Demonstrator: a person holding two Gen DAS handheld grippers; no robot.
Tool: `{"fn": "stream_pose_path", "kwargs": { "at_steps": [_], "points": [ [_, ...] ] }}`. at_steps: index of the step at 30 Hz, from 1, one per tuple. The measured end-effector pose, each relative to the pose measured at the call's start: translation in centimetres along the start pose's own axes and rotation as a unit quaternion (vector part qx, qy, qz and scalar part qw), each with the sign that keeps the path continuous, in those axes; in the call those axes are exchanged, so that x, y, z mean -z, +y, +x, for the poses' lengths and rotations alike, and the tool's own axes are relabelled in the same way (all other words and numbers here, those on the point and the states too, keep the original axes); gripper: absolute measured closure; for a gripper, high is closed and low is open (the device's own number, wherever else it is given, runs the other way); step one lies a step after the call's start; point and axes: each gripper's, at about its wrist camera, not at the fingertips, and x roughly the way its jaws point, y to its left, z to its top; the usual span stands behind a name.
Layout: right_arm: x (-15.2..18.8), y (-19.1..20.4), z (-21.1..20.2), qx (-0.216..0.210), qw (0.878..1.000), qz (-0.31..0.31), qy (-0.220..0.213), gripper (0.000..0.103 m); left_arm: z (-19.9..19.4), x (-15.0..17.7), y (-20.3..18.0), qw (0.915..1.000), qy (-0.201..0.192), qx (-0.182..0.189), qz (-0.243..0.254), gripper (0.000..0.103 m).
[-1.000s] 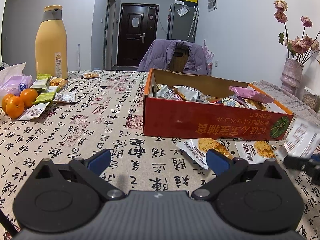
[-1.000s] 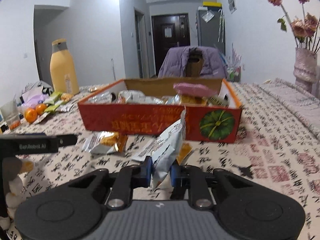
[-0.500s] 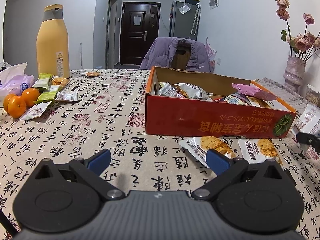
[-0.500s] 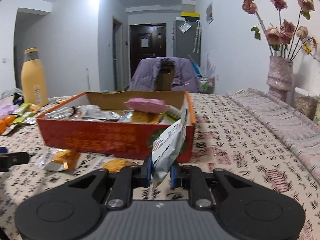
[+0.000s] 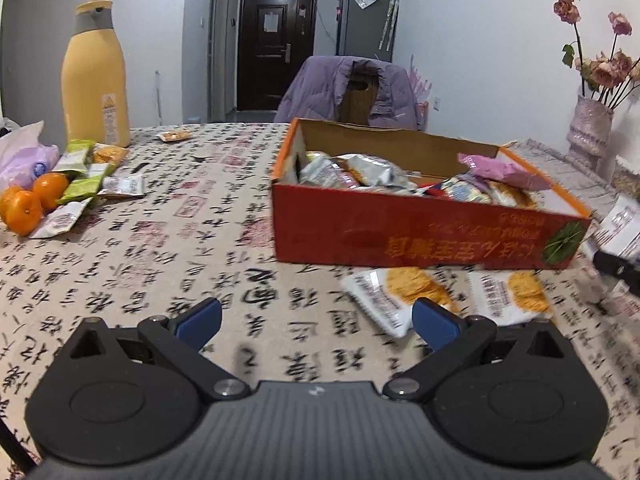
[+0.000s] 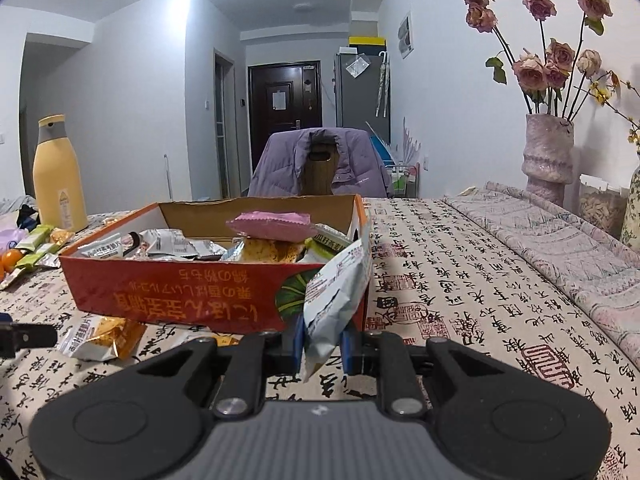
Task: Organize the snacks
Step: 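Lower the left tool toward the cracker packets while the right tool holds its packet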
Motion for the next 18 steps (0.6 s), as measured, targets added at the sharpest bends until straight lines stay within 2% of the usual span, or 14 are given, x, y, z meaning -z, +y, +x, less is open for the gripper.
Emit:
{"fn": "stream_pose_path", "kwargs": {
  "at_steps": [8,14,18],
  "points": [
    [0.1,0.3,-0.1,0.001,1.000,-0.003,-0.002,0.085,2.2,-2.0,-3.9,0.9992,0.030,-0.021,0.012,0.000],
    [0.1,0.2,-0.1,-0.002,1.000,-0.003,-0.003,0.085,4.6,-2.4,-5.9,0.9973,0.062,-0.035,0.018,0.000],
    [0.1,0.3,-0.2,-0.004,1.000,-0.003,-0.005,0.085,5.8,-2.5,-6.7,0.9953,0.077,-0.057,0.016,0.000]
  ]
}}
